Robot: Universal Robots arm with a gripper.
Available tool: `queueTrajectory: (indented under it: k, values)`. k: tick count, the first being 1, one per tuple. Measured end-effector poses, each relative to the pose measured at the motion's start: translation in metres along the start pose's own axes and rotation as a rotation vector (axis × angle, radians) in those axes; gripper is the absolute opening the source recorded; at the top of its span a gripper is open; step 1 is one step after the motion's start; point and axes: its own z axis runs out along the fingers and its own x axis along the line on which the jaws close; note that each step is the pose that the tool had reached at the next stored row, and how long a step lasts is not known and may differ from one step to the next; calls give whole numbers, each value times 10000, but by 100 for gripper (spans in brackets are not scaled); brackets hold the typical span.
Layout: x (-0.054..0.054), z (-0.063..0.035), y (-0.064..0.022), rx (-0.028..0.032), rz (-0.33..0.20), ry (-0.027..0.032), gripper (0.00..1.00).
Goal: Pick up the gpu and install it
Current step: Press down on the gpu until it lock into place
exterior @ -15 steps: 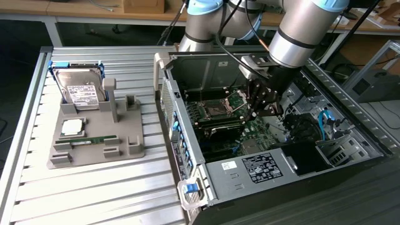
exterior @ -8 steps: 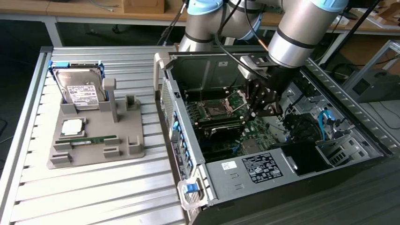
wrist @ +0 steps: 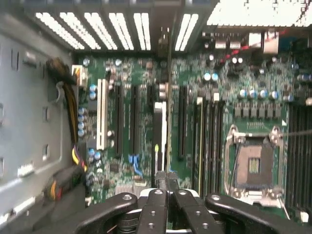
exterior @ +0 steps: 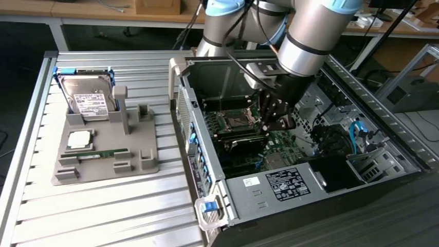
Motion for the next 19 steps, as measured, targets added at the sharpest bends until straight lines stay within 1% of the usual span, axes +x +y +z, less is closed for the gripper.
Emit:
queueTrajectory:
  k: [1,2,3,4,6,9,10,12,15,19]
  values:
    - [-7,10,75,3,0,1,11]
    - [-12,17,122,5,1,1,11]
    - [-17,26,187,8,0,1,11]
    - [-23,40,295,12,1,1,11]
    - [-28,60,432,17,0,0,11]
    - [-31,75,545,18,2,0,11]
    - [-32,78,570,18,1,0,11]
    - [-34,90,661,19,0,-1,11]
    - [-36,103,713,19,1,0,11]
    - [-36,123,718,19,0,0,11]
